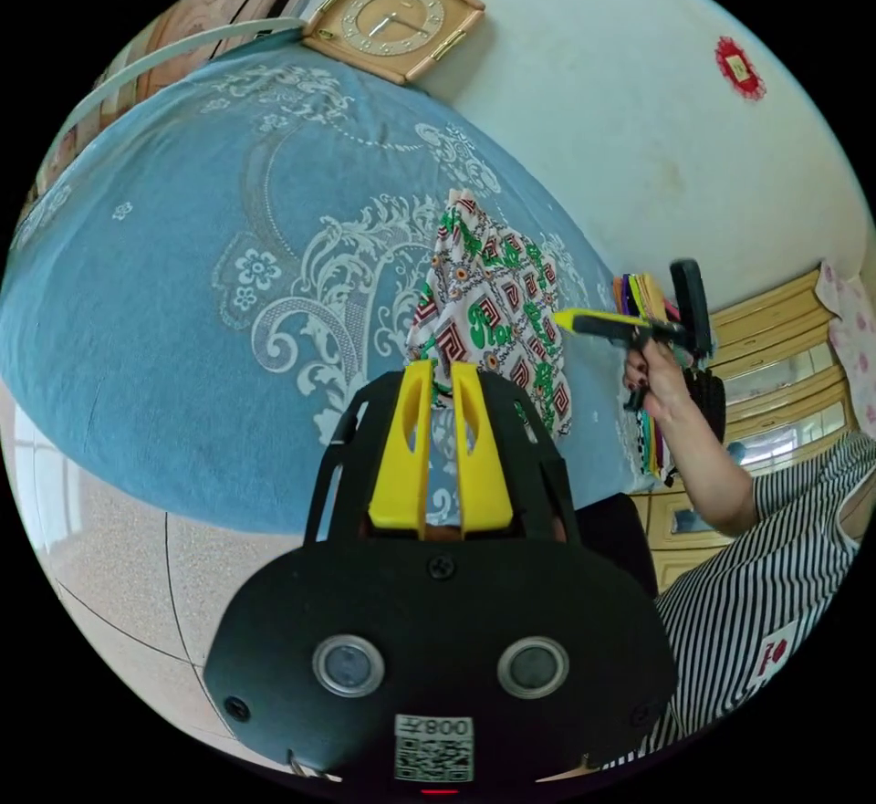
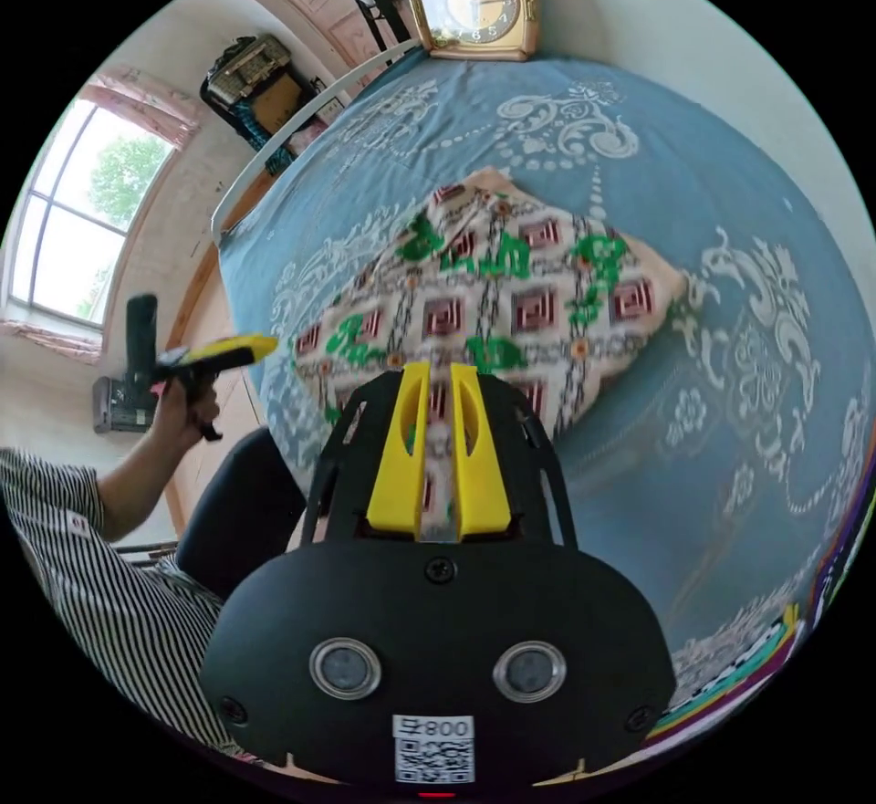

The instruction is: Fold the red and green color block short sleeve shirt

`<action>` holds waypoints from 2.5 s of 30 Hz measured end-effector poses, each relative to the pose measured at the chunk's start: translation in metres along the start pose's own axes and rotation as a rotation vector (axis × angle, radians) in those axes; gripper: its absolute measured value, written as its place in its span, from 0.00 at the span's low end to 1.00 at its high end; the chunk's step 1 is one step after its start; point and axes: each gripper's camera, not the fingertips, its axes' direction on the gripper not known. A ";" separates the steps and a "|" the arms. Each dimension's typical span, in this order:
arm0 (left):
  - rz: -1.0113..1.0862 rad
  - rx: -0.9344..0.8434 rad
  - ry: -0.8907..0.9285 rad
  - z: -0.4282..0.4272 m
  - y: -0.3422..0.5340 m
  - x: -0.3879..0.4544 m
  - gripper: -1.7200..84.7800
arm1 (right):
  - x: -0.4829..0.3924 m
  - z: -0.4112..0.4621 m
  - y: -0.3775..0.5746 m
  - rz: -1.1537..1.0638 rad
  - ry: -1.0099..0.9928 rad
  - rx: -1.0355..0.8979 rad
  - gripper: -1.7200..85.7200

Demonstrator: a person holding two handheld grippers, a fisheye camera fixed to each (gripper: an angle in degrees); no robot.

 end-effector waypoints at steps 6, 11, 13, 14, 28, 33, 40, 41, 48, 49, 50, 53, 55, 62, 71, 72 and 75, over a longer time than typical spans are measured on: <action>-0.056 -0.023 0.049 0.012 -0.009 -0.010 0.03 | -0.039 -0.002 0.106 0.020 0.104 -0.059 0.09; -0.048 -0.057 0.024 0.018 -0.011 0.000 0.02 | -0.072 0.025 0.126 -0.045 0.183 -0.114 0.09; -0.046 -0.062 0.021 0.019 -0.011 0.004 0.02 | -0.079 0.037 0.128 -0.057 0.216 -0.132 0.09; -0.041 -0.064 0.017 0.020 -0.011 0.006 0.02 | -0.082 0.042 0.129 -0.056 0.226 -0.135 0.09; -0.001 -0.095 0.012 0.021 0.000 0.032 0.02 | -0.090 0.063 0.148 -0.080 0.119 -0.161 0.03; 0.075 -0.063 -0.051 0.025 -0.007 0.057 0.04 | -0.091 0.085 0.153 -0.060 0.103 -0.157 0.03; 0.031 -0.100 0.016 0.046 -0.013 0.066 0.03 | -0.089 0.114 0.153 -0.041 0.076 -0.154 0.03; 0.030 -0.081 0.023 0.042 -0.010 0.070 0.03 | -0.089 0.118 0.154 -0.039 0.069 -0.148 0.03; 0.087 -0.044 -0.006 0.043 -0.002 0.094 0.06 | -0.085 0.147 0.152 -0.028 0.035 -0.132 0.03; 0.100 -0.074 0.001 0.052 -0.003 0.097 0.07 | -0.085 0.155 0.151 -0.026 0.033 -0.134 0.03; 0.101 -0.102 -0.008 0.061 -0.004 0.099 0.07 | -0.085 0.162 0.150 -0.026 0.034 -0.136 0.03; 0.107 -0.142 -0.029 0.076 -0.001 0.111 0.04 | -0.084 0.179 0.147 -0.021 0.031 -0.136 0.03; 0.102 -0.121 -0.004 0.075 0.002 0.118 0.04 | -0.082 0.188 0.146 -0.015 0.019 -0.131 0.03; 0.077 -0.098 0.022 0.076 0.029 0.148 0.03 | -0.073 0.222 0.144 -0.007 -0.033 -0.097 0.03; 0.051 -0.103 -0.017 0.104 0.063 0.183 0.05 | -0.058 0.291 0.131 0.015 -0.089 -0.121 0.03; 0.064 -0.094 -0.022 0.102 0.066 0.189 0.06 | -0.056 0.295 0.131 0.024 -0.100 -0.118 0.03; 0.197 -0.070 0.003 0.104 0.078 0.236 0.08 | -0.045 0.311 0.132 0.065 -0.164 -0.091 0.03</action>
